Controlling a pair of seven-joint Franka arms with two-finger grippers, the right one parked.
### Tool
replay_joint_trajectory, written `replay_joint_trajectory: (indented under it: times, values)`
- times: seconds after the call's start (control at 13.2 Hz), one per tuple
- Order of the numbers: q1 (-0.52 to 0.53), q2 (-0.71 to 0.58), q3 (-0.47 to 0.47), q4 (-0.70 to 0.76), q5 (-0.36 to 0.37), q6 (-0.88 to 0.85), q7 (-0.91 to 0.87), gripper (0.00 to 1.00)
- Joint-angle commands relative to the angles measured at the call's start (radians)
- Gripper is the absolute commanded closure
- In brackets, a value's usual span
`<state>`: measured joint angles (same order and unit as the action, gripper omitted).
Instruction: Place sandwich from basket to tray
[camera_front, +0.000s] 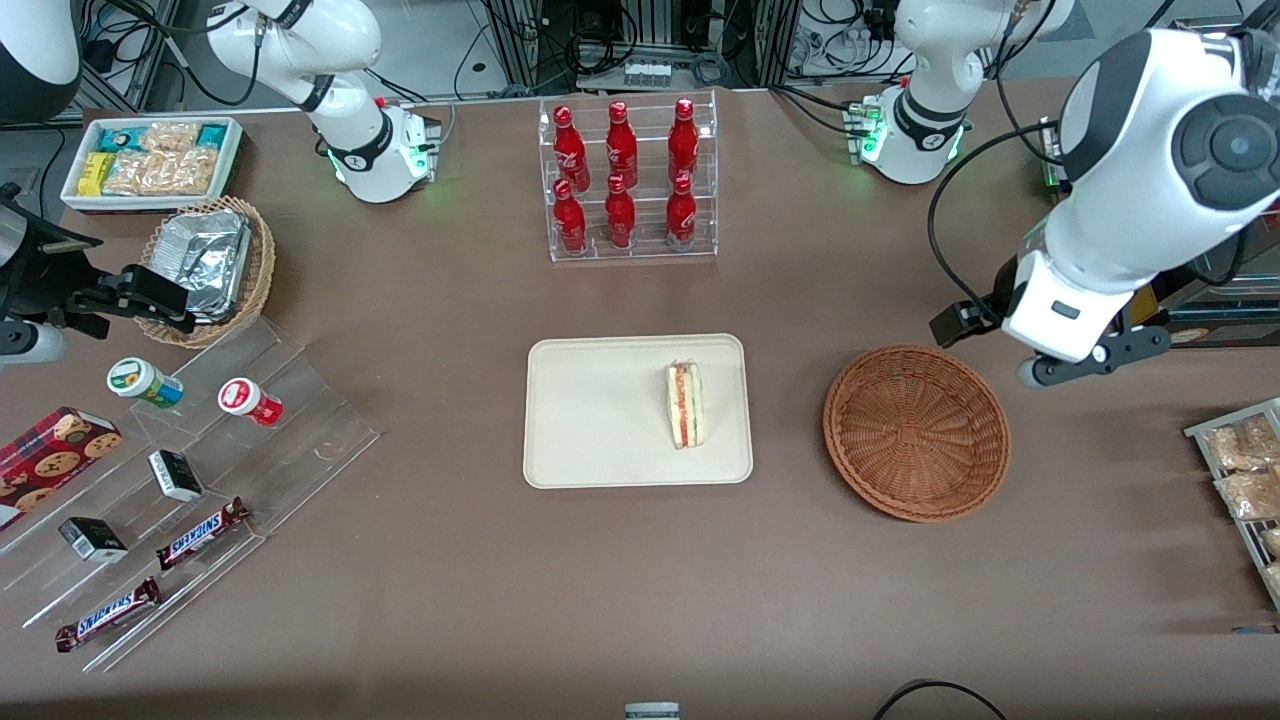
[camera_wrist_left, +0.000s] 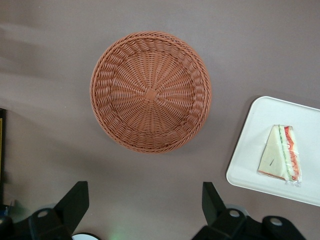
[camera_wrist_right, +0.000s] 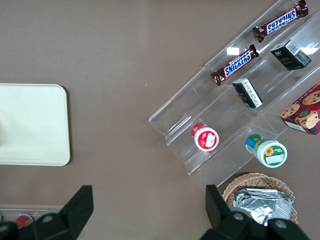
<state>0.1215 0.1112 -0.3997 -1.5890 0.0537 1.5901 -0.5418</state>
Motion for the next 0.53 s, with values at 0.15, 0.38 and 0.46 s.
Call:
replay_joint_trajectory:
  times: [0.15, 0.38, 0.46]
  values:
    - [-0.054, -0.079, 0.081, -0.019, -0.023, -0.01, 0.023, 0.0]
    - [-0.082, -0.096, 0.114, -0.017, -0.028, -0.019, 0.022, 0.0]
    - [-0.076, -0.103, 0.126, -0.011, -0.064, -0.042, 0.034, 0.0]
